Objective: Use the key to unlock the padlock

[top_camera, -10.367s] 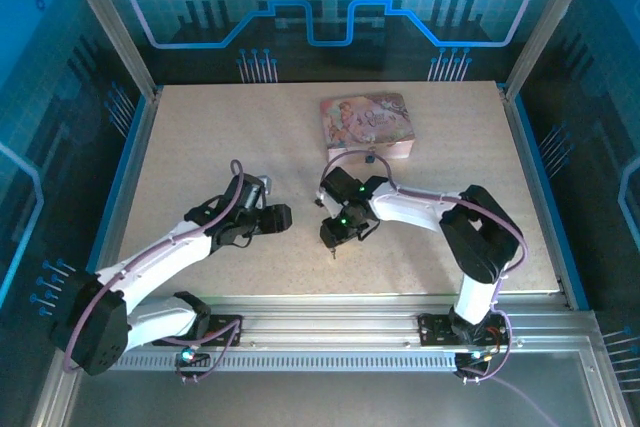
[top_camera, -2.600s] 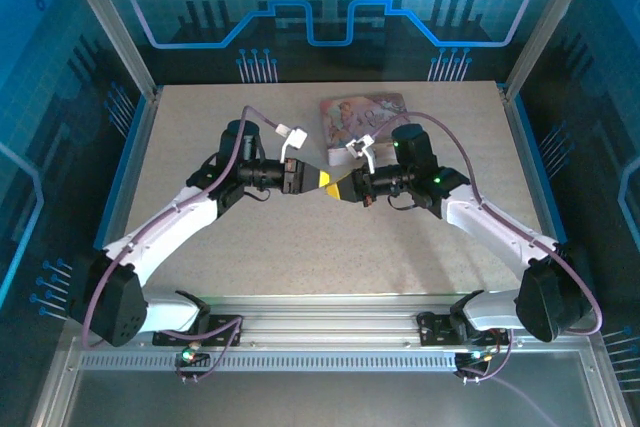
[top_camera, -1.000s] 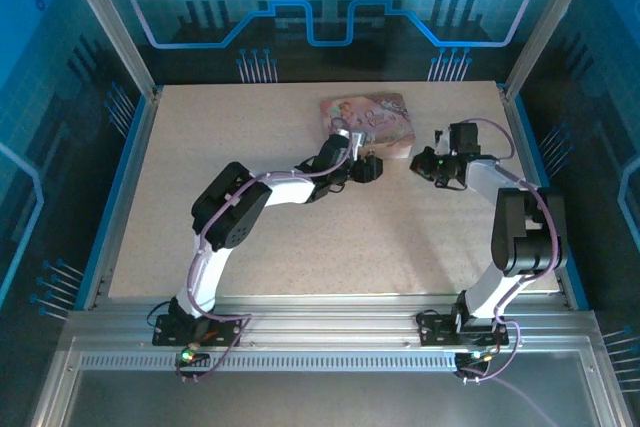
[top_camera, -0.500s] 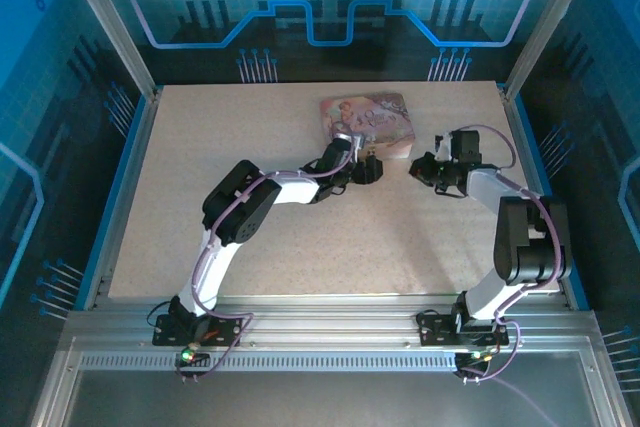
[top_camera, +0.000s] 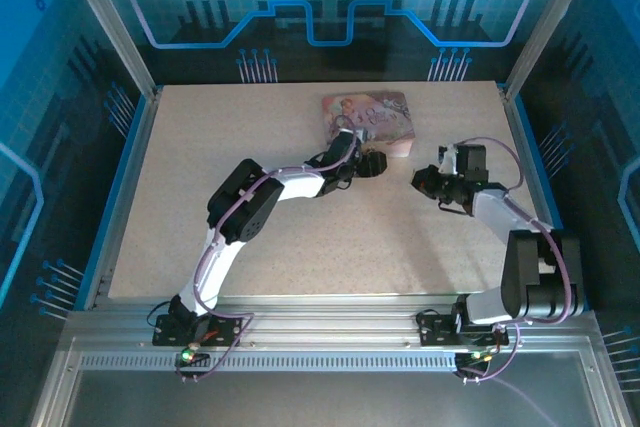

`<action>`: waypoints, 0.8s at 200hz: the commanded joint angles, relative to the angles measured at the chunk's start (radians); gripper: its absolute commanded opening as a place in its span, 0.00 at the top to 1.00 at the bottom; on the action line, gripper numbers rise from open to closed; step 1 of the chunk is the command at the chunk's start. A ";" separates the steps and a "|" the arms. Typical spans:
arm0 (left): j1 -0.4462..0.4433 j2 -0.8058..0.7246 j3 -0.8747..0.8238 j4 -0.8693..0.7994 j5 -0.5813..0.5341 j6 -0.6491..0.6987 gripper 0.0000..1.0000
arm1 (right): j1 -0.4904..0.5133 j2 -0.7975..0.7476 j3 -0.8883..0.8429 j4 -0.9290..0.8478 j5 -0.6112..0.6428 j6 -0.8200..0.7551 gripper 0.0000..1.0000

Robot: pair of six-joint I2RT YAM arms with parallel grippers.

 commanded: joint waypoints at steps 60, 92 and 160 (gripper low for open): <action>0.007 0.002 -0.026 0.042 -0.004 -0.013 0.69 | -0.010 -0.109 -0.079 -0.017 -0.033 -0.013 1.00; 0.008 -0.034 -0.073 0.067 0.004 0.011 0.74 | -0.010 -0.127 -0.094 -0.014 -0.037 -0.008 1.00; 0.010 -0.164 -0.250 0.136 0.045 0.015 0.75 | 0.015 -0.136 -0.107 -0.009 -0.044 -0.007 1.00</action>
